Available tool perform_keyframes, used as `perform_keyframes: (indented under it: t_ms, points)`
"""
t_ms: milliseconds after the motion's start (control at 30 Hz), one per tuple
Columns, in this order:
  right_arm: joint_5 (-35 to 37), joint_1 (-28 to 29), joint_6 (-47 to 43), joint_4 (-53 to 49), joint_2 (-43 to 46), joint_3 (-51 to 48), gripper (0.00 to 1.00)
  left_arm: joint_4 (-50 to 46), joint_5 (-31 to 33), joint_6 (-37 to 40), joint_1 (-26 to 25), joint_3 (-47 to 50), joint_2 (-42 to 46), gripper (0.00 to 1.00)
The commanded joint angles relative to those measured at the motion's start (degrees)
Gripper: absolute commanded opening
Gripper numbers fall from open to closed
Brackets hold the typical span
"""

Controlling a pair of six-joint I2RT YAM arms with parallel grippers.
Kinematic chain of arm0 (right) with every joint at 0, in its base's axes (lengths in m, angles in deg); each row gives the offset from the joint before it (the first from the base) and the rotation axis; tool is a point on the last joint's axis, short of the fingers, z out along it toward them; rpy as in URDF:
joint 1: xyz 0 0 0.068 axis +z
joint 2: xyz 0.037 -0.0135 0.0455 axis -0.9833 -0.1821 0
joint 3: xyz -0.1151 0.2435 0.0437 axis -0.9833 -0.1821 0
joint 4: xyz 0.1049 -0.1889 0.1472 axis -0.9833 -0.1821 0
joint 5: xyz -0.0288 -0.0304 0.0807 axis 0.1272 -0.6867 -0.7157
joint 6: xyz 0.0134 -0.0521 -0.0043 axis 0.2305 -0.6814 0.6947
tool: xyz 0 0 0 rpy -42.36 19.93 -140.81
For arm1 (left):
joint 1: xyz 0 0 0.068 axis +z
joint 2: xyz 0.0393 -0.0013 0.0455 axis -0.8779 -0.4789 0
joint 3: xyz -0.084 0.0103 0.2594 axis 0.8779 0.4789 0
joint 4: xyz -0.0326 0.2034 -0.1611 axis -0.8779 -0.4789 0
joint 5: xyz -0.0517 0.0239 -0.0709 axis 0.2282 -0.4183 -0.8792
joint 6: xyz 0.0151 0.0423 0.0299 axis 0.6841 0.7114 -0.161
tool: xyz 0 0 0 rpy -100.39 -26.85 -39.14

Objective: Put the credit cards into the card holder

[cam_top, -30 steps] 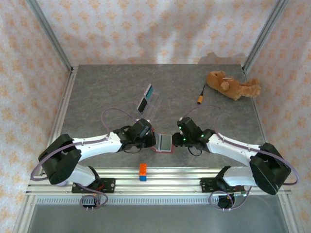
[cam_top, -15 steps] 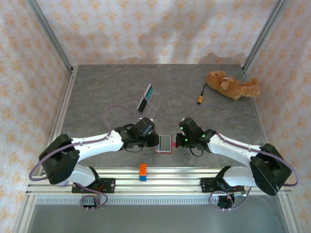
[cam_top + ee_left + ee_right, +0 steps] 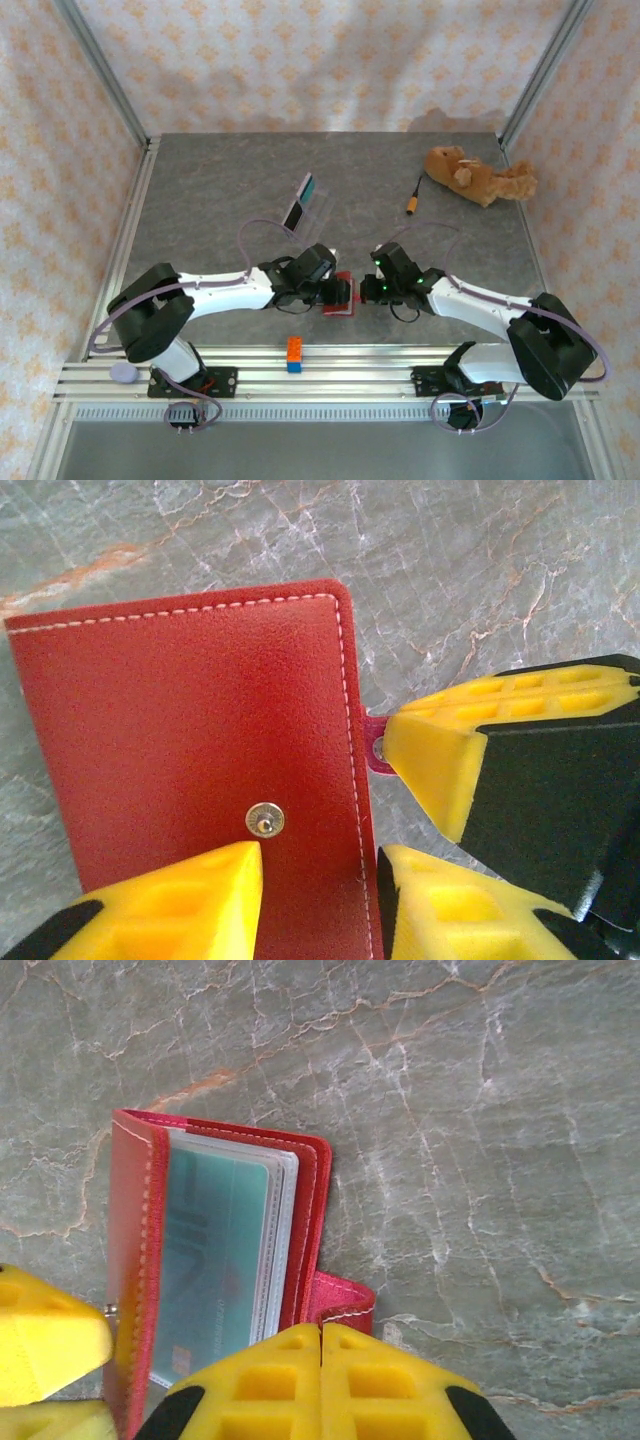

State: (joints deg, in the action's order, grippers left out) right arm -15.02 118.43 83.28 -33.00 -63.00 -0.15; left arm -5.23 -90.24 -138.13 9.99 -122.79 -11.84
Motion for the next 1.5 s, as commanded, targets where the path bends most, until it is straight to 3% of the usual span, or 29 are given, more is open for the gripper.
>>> perform_keyframes:
  t_ms: [0,167,400,533,833,967,1067,1200,1467]
  points:
    - [-0.02,-0.24,0.49,-0.48,0.79,-0.22,0.08,3.08,0.63,-0.88,-0.13,0.79,-0.97,0.34]
    - [1.19,-0.33,-0.04,-2.45,1.23,0.79,0.23,4.49,0.14,-0.97,0.36,1.40,-2.99,0.33]
    - [1.83,-0.42,-0.50,-4.20,2.09,1.54,0.23,6.45,-0.16,-1.89,1.10,2.94,-3.81,0.33]
    - [1.89,-0.42,-0.57,-4.73,2.48,1.71,0.32,6.83,-0.19,-2.29,1.20,3.40,-4.43,0.32]
    - [1.53,-0.44,-0.08,-4.90,2.97,2.15,0.33,6.82,-0.50,-3.08,1.21,3.14,-6.58,0.31]
    - [1.65,-0.42,0.23,-4.99,3.29,2.15,0.38,6.72,-0.66,-3.02,1.21,2.97,-6.81,0.31]
    - [1.68,-0.43,0.13,-5.08,3.27,2.15,0.31,6.58,-0.71,-3.06,1.21,2.97,-6.91,0.31]
    - [1.88,-0.45,0.14,-5.08,3.27,2.15,0.09,6.48,-0.83,-3.02,1.21,3.05,-7.00,0.31]
    - [1.75,-0.47,-0.04,-4.84,4.20,2.07,0.00,5.51,-0.39,-2.88,1.29,2.97,-5.43,0.31]
